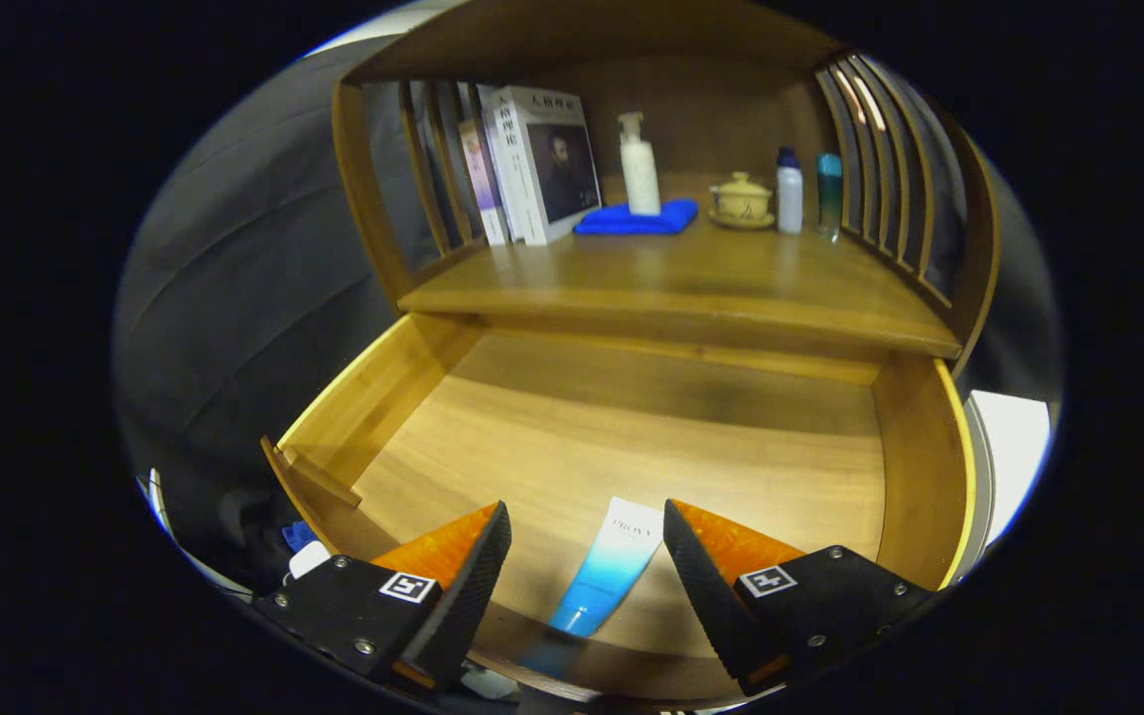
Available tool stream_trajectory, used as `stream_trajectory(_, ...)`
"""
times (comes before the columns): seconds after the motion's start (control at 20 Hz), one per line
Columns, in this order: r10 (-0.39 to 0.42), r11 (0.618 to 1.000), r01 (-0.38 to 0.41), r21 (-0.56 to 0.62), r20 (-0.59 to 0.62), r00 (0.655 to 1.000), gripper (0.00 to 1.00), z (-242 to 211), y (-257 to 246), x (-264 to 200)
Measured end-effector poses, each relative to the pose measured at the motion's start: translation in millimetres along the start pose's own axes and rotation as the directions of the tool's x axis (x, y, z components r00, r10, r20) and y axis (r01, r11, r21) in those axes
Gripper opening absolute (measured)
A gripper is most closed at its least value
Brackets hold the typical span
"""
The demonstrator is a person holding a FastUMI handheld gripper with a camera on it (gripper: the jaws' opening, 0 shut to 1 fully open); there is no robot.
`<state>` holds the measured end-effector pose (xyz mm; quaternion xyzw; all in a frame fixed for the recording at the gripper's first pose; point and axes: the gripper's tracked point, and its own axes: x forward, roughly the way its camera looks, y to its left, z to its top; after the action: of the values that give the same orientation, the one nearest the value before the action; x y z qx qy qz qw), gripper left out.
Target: Pull open the drawer, take out the items inside it, and place them on the countertop above the cabinet.
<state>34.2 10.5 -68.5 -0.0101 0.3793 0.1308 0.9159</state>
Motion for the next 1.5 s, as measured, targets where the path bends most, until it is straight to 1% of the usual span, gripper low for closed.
stream_trajectory(0.15,-0.012,1.0,0.011,-0.011,-0.097,0.995,0.94,-3.2,-11.0,8.5)
stream_trajectory(0.3,0.001,1.0,0.005,0.027,-0.206,0.979,0.95,-17.2,-14.9,17.7)
stream_trajectory(0.5,-0.023,0.999,0.036,0.038,-0.287,0.958,0.93,-31.2,-24.6,28.6)
stream_trajectory(0.65,-0.037,0.998,0.054,0.04,-0.35,0.936,0.93,-46.0,-29.6,36.6)
stream_trajectory(0.75,-0.025,0.998,0.049,0.048,-0.414,0.91,0.93,-59.3,-28.0,36.7)
stream_trajectory(0.9,-0.018,0.997,0.051,0.059,-0.46,0.888,0.92,-67.6,-26.7,41.4)
stream_trajectory(0.95,-0.023,0.997,0.053,0.052,-0.461,0.887,0.89,-65.4,-27.2,41.2)
stream_trajectory(1.0,-0.026,0.998,0.05,0.039,-0.468,0.883,0.89,-67.4,-25.6,42.9)
stream_trajectory(1.2,-0.083,0.994,0.038,-0.099,-0.498,0.863,0.86,-74.8,-25.9,43.3)
stream_trajectory(1.3,-0.148,0.979,0.054,-0.198,-0.493,0.857,0.82,-76.8,-36.6,44.7)
stream_trajectory(1.35,-0.146,0.977,0.047,-0.209,-0.487,0.861,0.71,-70.7,-31.7,37.3)
stream_trajectory(1.4,-0.139,0.975,0.032,-0.22,-0.49,0.861,0.6,-77.5,-35.3,44.5)
stream_trajectory(1.5,-0.116,0.972,-0.002,-0.236,-0.482,0.869,0.52,-76.2,-35.1,41.2)
